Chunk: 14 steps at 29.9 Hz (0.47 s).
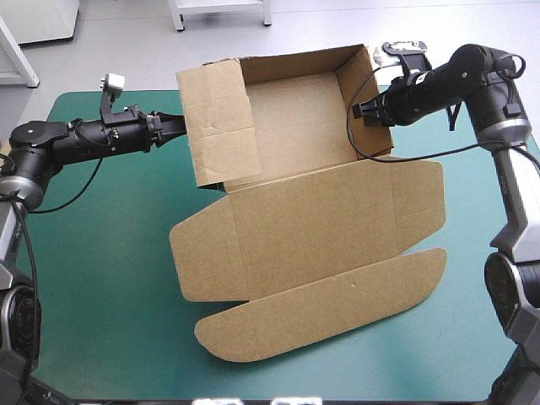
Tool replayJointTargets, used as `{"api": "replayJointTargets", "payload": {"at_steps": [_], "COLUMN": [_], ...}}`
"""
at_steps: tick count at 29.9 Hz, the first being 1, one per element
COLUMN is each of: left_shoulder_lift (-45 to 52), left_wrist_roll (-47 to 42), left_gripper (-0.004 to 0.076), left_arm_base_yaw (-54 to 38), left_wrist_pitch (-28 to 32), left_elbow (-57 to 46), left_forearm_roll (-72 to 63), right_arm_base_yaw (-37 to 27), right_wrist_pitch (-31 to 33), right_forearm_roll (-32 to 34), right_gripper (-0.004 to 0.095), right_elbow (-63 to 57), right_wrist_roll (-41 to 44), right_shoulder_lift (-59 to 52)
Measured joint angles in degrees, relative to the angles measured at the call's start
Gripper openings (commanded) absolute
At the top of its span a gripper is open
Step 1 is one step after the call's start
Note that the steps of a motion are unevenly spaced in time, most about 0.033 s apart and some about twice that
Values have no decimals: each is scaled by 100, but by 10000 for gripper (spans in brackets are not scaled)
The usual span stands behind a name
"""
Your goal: Fold the box
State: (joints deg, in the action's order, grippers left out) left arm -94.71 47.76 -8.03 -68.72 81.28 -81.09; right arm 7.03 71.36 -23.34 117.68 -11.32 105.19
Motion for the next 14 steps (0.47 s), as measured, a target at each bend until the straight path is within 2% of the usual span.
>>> {"api": "replayJointTargets", "payload": {"at_steps": [11, 14], "left_shoulder_lift": [366, 372], "left_wrist_roll": [-558, -674], "left_gripper": [-8, 23], "left_arm_base_yaw": [88, 249], "left_wrist_pitch": [-45, -40], "left_elbow": [0, 0], "left_forearm_roll": [334, 398], "right_arm_base_yaw": [16, 16], "right_wrist_pitch": [0, 0], "right_forearm_roll": [25, 60], "right_gripper": [-3, -3], "right_elbow": [0, 0], "right_wrist_roll": [0, 0], "right_shoulder_lift": [19, 19]}}
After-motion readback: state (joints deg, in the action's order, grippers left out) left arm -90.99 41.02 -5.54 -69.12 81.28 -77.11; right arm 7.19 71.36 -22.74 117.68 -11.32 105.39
